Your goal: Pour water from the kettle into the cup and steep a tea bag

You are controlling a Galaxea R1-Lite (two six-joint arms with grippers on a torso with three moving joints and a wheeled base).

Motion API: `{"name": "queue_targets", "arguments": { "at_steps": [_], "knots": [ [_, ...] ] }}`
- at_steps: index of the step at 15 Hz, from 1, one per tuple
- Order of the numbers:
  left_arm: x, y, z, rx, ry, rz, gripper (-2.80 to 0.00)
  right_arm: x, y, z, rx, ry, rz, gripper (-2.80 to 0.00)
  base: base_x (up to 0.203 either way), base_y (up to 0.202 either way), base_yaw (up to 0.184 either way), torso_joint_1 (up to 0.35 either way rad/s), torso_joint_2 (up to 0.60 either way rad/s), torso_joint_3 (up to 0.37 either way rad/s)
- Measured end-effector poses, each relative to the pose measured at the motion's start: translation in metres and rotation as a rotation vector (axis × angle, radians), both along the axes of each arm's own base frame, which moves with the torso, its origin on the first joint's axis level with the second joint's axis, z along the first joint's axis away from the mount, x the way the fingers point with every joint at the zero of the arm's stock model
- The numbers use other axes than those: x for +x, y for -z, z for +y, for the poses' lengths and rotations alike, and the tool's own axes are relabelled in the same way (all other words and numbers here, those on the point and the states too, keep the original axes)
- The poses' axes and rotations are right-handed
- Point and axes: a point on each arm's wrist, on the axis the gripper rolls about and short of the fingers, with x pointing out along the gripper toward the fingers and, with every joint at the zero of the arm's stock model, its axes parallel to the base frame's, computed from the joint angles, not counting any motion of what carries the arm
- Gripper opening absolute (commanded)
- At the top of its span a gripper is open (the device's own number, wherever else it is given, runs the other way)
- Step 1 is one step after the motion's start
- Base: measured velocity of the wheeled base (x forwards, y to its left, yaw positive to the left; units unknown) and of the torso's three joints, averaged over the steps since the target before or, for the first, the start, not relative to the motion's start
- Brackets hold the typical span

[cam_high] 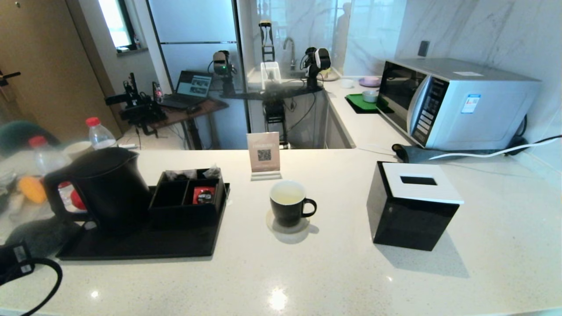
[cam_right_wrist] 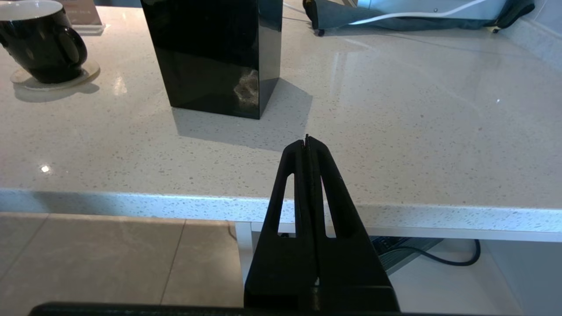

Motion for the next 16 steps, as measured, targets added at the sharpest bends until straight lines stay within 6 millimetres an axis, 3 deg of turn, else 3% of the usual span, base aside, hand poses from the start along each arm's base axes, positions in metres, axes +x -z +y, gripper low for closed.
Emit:
{"name": "queue_targets", "arguments": {
  "at_steps": [1,2,7,11,16],
  "knots": [
    [0.009,0.004,0.006,0.013,-0.011,-0.007,-2.8,0.0,0.0,0.0,0.011,0.0,0.0,-2.8,0.0,0.0,0.0,0.0,0.0,0.0],
    [0.017,0.008,0.013,0.026,-0.02,-0.014,0.0,0.0,0.0,0.0,0.015,0.0,0.0,-2.8,0.0,0.0,0.0,0.0,0.0,0.0],
    [0.052,0.033,0.044,0.077,0.019,-0.116,0.0,0.0,0.0,0.0,0.016,0.0,-0.001,-2.8,0.0,0.0,0.0,0.0,0.0,0.0],
    [0.06,0.054,0.054,0.013,0.136,-0.09,0.0,0.0,0.0,0.0,0.016,0.001,-0.001,-2.8,0.0,0.0,0.0,0.0,0.0,0.0],
    [0.072,0.057,0.061,0.007,0.173,-0.104,0.0,0.0,0.0,0.0,0.016,0.0,-0.001,-2.8,0.0,0.0,0.0,0.0,0.0,0.0]
  ]
}}
